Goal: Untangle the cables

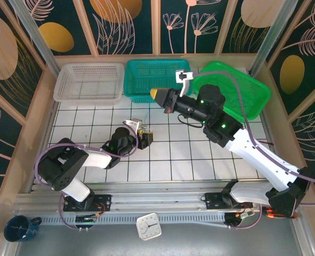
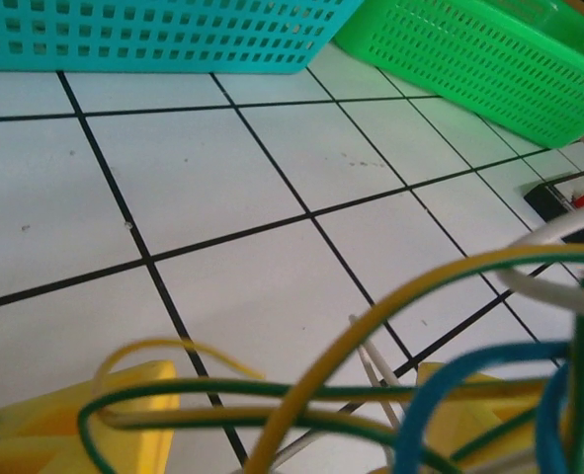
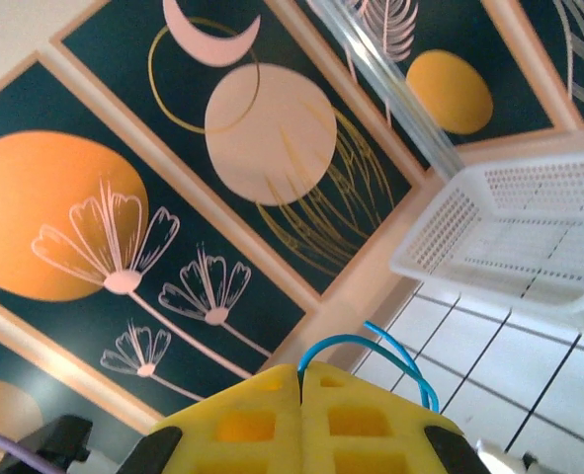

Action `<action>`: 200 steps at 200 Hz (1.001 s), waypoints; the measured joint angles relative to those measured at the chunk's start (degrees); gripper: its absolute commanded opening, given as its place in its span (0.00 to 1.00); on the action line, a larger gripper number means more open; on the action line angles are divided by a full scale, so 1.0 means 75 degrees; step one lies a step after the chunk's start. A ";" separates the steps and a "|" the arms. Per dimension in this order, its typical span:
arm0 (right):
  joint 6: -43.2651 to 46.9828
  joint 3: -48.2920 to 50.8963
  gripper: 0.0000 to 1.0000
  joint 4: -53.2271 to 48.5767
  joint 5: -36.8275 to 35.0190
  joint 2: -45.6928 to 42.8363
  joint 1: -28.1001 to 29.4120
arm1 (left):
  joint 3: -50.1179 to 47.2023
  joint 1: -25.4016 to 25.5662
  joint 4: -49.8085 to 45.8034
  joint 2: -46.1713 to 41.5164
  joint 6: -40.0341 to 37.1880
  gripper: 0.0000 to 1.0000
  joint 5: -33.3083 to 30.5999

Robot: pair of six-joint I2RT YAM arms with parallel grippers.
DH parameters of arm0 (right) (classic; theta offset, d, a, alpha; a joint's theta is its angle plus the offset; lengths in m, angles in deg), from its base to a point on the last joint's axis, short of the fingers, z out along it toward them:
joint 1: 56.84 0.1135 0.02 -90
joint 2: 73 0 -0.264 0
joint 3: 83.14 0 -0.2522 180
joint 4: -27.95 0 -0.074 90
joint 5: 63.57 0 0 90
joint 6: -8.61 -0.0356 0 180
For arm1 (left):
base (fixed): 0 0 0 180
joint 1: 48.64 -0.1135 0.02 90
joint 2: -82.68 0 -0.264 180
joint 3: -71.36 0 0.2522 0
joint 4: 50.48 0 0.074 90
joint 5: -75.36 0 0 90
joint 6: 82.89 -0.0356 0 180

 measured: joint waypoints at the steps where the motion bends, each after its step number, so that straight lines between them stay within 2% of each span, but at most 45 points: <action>1: -0.0017 -0.0003 0.00 0.0009 0.0012 -0.0006 -0.0023 | -0.0003 0.0000 0.0003 0.0003 0.0003 0.63 0.0000; 27: -0.0149 -0.0012 0.00 0.0099 0.0140 -0.0032 -0.0338 | -0.0096 0.0000 0.0052 0.0047 0.0023 0.64 -0.0003; 68: -0.0195 0.0157 0.00 0.0251 0.0259 -0.0041 -0.0463 | -0.0131 0.0000 0.0079 0.0038 0.0090 0.81 -0.0006; 108: -0.0312 0.1311 0.00 0.0501 0.0338 -0.0090 -0.0463 | -0.0160 0.0000 -0.0044 -0.0493 0.0041 0.93 -0.0029; 141: -0.0391 0.2022 0.00 0.0501 0.0335 -0.0087 -0.0463 | -0.0166 0.0000 -0.0105 -0.0956 0.0015 0.98 -0.0029; 200: -0.0388 0.2090 0.00 0.0635 0.0393 -0.0090 -0.0437 | -0.0204 0.0000 -0.0178 -0.1212 -0.0137 0.98 0.0038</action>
